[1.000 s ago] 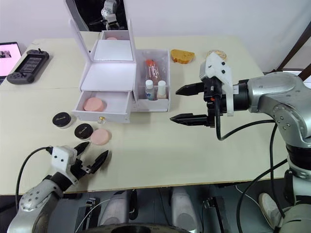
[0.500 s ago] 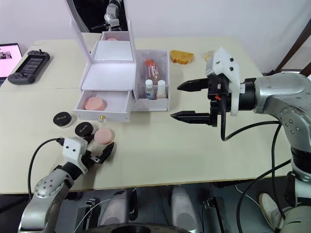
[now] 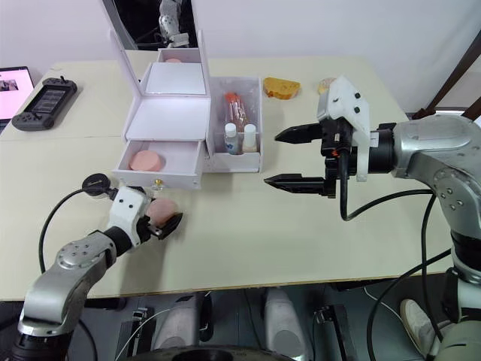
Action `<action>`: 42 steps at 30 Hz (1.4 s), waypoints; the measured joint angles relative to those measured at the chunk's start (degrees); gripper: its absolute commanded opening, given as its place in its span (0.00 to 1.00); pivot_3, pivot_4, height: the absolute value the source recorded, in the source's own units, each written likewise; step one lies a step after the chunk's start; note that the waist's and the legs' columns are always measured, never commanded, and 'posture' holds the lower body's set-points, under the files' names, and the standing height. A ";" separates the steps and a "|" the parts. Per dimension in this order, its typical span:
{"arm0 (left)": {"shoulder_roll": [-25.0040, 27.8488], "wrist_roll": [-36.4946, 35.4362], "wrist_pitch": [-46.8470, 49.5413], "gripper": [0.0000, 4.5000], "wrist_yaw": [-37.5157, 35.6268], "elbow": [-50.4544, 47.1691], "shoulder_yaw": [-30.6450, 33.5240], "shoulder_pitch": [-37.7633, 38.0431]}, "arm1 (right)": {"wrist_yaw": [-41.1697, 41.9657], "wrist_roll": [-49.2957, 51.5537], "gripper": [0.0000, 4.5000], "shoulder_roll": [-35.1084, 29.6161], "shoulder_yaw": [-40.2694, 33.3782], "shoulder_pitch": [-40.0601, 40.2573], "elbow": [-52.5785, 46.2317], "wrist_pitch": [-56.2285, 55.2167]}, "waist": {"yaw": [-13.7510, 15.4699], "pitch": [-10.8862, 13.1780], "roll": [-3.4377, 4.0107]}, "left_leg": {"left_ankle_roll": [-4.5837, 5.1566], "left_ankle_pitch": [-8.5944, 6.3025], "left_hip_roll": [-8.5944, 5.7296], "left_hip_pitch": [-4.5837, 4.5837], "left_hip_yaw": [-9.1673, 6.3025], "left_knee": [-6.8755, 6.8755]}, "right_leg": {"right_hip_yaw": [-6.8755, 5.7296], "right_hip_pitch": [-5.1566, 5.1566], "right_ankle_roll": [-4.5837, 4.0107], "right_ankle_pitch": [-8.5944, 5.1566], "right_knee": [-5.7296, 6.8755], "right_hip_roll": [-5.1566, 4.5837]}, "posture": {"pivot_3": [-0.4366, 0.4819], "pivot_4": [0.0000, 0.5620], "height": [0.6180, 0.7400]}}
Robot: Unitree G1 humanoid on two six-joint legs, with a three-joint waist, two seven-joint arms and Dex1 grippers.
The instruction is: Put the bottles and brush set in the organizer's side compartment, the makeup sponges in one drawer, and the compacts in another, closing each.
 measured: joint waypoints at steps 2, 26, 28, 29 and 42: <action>0.00 -0.06 2.50 0.99 0.55 -1.13 -0.05 -0.58 | -0.05 0.00 1.00 0.00 0.00 0.00 -0.01 -0.01 | 0.00 0.01 -0.01 | 0.00 0.00 0.00 0.00 0.00 -0.01 | 0.00 -0.01 0.00 0.00 0.00 0.01 | 0.48 0.27 0.98; 12.55 -16.68 15.47 0.59 -12.76 -18.03 28.02 8.20 | 5.69 -2.45 1.00 0.94 6.28 -4.16 4.25 -4.61 | 0.05 0.08 -0.10 | -0.02 -0.01 0.01 -0.01 -0.10 -0.03 | -0.05 -0.17 0.00 -0.01 -0.04 0.00 | 0.48 0.27 0.98; 16.81 -21.67 17.87 0.59 -15.81 -18.14 32.15 5.48 | 7.70 -2.85 1.00 1.43 7.60 -4.90 4.99 -5.68 | 0.03 0.09 -0.12 | -0.16 -0.10 0.00 0.00 -0.15 0.02 | -0.08 -0.20 0.00 -0.01 -0.11 0.00 | 0.48 0.27 0.98; 19.51 -24.10 19.14 0.59 -17.28 -18.03 34.10 3.69 | 8.56 -3.15 1.00 1.60 8.17 -5.45 5.55 -6.30 | -0.05 0.09 -0.11 | -0.20 -0.12 0.00 0.01 -0.14 0.03 | -0.07 -0.18 0.00 0.00 -0.21 -0.01 | 0.48 0.27 0.98; 29.83 -39.50 26.19 0.59 -13.85 0.71 18.63 -36.26 | 9.38 -1.73 1.00 2.41 6.93 -5.93 6.22 -3.36 | 0.30 0.14 -0.11 | 0.01 -0.05 -0.06 -0.18 -0.16 -0.14 | -0.07 -0.07 0.27 -0.16 0.04 0.06 | 0.48 0.27 0.98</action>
